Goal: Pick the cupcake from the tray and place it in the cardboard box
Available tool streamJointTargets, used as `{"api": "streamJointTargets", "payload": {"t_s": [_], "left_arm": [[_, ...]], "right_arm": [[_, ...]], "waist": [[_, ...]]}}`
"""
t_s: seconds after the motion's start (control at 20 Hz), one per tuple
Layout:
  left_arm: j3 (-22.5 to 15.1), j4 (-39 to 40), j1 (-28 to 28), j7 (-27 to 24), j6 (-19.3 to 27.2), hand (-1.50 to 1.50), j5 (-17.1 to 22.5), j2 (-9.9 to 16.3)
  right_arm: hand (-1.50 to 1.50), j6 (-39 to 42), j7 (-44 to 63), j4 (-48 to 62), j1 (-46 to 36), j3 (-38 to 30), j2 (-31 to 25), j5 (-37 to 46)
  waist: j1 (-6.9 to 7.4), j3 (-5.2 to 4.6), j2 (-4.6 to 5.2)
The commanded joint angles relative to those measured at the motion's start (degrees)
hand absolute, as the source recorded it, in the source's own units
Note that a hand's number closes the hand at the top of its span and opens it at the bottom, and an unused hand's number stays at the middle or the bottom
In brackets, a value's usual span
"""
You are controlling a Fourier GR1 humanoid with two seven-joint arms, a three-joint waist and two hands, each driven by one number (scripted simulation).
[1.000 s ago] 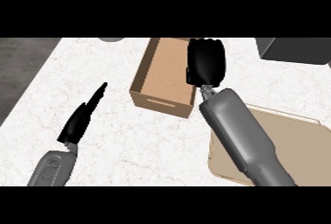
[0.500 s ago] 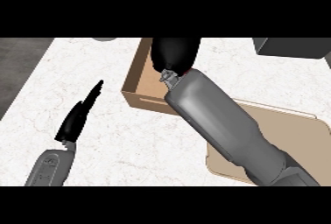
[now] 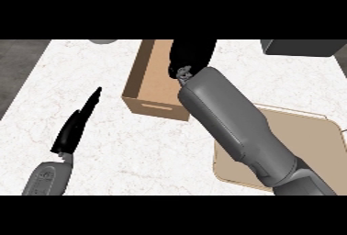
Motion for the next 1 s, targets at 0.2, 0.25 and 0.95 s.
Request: {"api": "streamJointTargets", "payload": {"t_s": [0.2, 0.25, 0.95], "left_arm": [[-0.8, -2.7, 0.4, 1.3, 1.4, 0.0, -0.8, -1.5], [0.4, -2.6, 0.2, 2.0, -0.2, 0.0, 0.1, 0.3], [1.9, -0.3, -0.3, 0.9, -1.4, 0.0, 1.1, 1.2]], "right_arm": [[-1.5, -12.5, -6.5, 7.5, 1.9, 0.7, 0.4, -12.8], [-1.5, -16.5, -9.9, 10.7, 1.8, -0.9, 0.4, -11.3], [-1.5, -52.1, -27.5, 2.7, 9.8, -6.4, 0.4, -26.1]], "waist": [[0.0, 0.05, 0.11], [0.31, 0.06, 0.35], [-0.98, 0.1, 0.15]]}}
